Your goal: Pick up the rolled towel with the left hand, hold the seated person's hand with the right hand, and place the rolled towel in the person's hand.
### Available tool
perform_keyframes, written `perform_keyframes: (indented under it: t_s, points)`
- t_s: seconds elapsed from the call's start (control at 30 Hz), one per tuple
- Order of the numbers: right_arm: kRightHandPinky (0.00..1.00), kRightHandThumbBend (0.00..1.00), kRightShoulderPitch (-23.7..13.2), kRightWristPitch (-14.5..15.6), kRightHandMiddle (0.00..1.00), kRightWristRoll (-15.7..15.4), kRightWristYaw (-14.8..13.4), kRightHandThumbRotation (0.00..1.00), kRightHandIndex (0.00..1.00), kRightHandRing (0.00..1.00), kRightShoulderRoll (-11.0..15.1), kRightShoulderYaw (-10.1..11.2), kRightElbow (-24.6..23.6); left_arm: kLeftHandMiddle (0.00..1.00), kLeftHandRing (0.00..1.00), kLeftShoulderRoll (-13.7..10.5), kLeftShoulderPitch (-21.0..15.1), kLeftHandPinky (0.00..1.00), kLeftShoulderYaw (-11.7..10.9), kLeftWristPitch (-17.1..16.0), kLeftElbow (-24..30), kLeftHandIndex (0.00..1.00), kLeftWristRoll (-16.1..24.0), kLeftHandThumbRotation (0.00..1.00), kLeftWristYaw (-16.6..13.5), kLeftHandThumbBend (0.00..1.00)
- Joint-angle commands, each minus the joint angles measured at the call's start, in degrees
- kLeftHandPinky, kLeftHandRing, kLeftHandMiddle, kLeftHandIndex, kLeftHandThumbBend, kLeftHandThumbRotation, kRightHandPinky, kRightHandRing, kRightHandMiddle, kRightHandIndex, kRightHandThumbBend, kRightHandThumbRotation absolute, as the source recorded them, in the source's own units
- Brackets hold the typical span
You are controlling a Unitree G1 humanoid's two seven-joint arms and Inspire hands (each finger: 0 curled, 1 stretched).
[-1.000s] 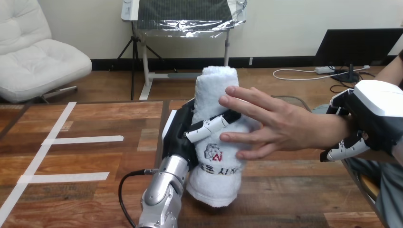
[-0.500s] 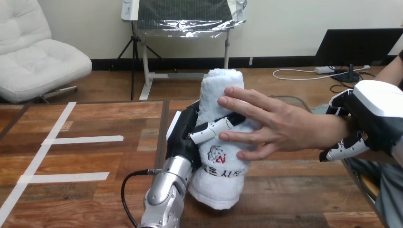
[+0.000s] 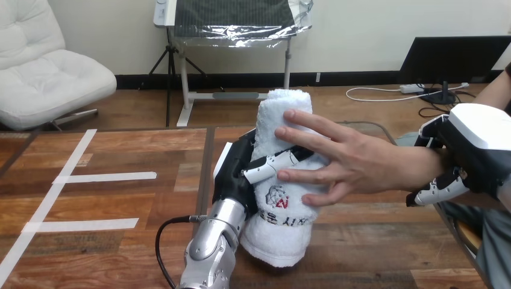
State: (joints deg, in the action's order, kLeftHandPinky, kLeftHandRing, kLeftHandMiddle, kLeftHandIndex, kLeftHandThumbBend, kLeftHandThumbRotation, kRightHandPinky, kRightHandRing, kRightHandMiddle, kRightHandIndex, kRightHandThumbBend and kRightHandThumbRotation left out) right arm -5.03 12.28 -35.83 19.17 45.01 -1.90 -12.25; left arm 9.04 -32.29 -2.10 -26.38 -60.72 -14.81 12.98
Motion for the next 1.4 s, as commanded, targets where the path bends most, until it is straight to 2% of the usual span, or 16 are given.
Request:
perform_keyframes:
  t_s: [0.0,0.3,0.53,1.07,1.37]
  points:
    - [0.31,0.83,-0.1,0.9,0.47,0.3,-0.7,0.0,0.47,0.38,-1.8,1.2,-1.8,0.42,0.37,12.2,-8.1,0.33,0.7,-0.3,6.5,0.47,-1.5,0.04,-0.4,0.89]
    - [0.32,0.83,0.1,1.4,0.48,0.2,-0.3,0.0,0.48,0.39,-1.9,1.2,-2.2,0.41,0.36,13.0,-7.7,0.32,1.8,0.5,7.0,0.46,-2.5,0.04,0.6,0.89]
    - [0.31,0.83,0.3,1.1,0.47,0.4,-0.6,0.0,0.48,0.38,-1.9,1.4,-2.2,0.4,0.35,13.9,-7.3,0.31,2.8,1.6,7.9,0.46,-2.5,0.04,-0.1,0.91]
    - [0.33,0.83,0.6,1.2,0.48,0.6,-0.5,0.0,0.47,0.4,-2.0,1.4,-2.4,0.4,0.35,16.2,-6.6,0.3,4.7,1.8,8.5,0.45,-4.0,0.06,3.6,0.93]
    - [0.35,0.83,0.5,1.3,0.49,0.8,-0.4,0.0,0.48,0.41,-2.2,1.3,-2.2,0.4,0.35,16.4,-6.2,0.3,6.7,1.8,8.9,0.45,-3.0,0.1,2.4,0.97]
